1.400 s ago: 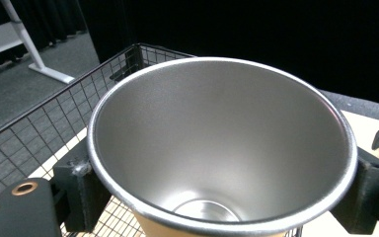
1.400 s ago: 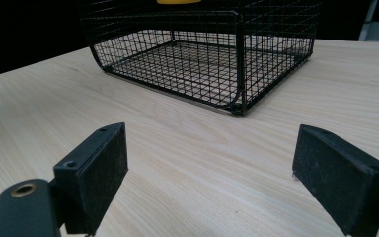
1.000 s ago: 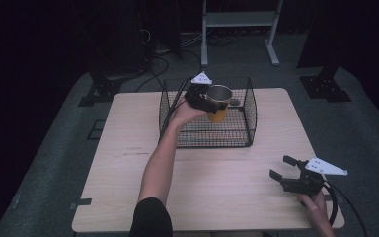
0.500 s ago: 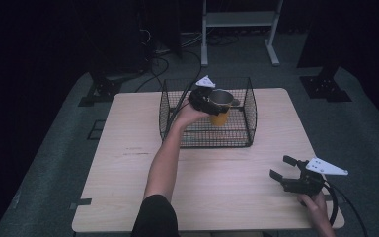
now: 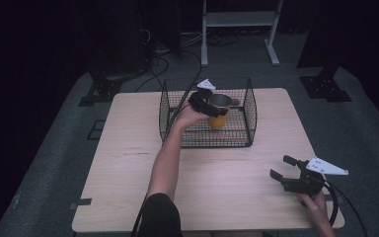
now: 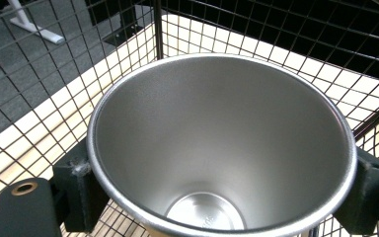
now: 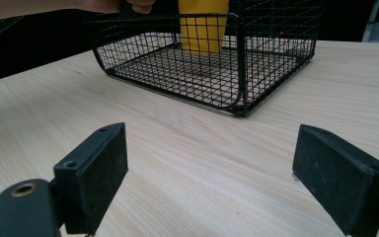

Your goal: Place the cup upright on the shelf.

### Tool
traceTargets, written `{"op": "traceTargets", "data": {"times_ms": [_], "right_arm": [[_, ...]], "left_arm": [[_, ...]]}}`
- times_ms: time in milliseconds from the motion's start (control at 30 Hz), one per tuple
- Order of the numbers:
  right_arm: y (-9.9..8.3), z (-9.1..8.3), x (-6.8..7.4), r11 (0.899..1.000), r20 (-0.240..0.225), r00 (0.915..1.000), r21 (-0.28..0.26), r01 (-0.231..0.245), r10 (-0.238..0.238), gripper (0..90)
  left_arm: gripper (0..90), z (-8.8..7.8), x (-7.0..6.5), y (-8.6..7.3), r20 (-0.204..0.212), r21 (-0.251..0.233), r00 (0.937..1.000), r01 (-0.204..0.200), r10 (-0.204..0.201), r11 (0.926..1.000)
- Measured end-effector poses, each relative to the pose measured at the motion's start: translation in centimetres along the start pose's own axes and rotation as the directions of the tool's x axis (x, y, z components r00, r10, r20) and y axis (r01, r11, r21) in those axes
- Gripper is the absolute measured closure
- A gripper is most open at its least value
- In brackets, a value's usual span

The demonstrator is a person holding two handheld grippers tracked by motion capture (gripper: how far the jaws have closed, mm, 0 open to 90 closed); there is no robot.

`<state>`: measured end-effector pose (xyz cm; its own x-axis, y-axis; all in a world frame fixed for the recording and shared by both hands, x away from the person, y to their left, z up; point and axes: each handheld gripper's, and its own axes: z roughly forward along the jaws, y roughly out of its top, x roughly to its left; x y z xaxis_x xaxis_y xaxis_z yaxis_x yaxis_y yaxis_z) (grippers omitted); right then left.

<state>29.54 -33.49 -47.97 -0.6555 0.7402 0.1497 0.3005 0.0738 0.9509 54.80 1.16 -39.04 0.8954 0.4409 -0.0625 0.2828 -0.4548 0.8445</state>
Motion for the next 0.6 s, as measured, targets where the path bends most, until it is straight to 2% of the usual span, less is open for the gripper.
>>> {"op": "traceTargets", "data": {"times_ms": [233,500,600], "right_arm": [[0.0,0.0,0.0,1.000,-0.002,1.0000,-0.002,0.000,0.000,12.7],[0.0,-0.1,-0.1,1.000,-0.004,1.0000,-0.006,-0.007,0.007,12.7],[0.0,-0.1,-0.1,1.000,-0.004,1.0000,-0.006,-0.008,0.008,12.7]], "left_arm": [[13.3,0.9,0.0,-0.4,0.009,0.028,1.0000,-0.004,0.004,0.9996],[13.2,1.2,0.1,-0.7,0.011,0.052,0.9999,-0.007,0.007,0.9986],[13.2,1.3,0.0,-0.7,0.012,0.073,0.9997,-0.024,0.023,0.9970]]}}
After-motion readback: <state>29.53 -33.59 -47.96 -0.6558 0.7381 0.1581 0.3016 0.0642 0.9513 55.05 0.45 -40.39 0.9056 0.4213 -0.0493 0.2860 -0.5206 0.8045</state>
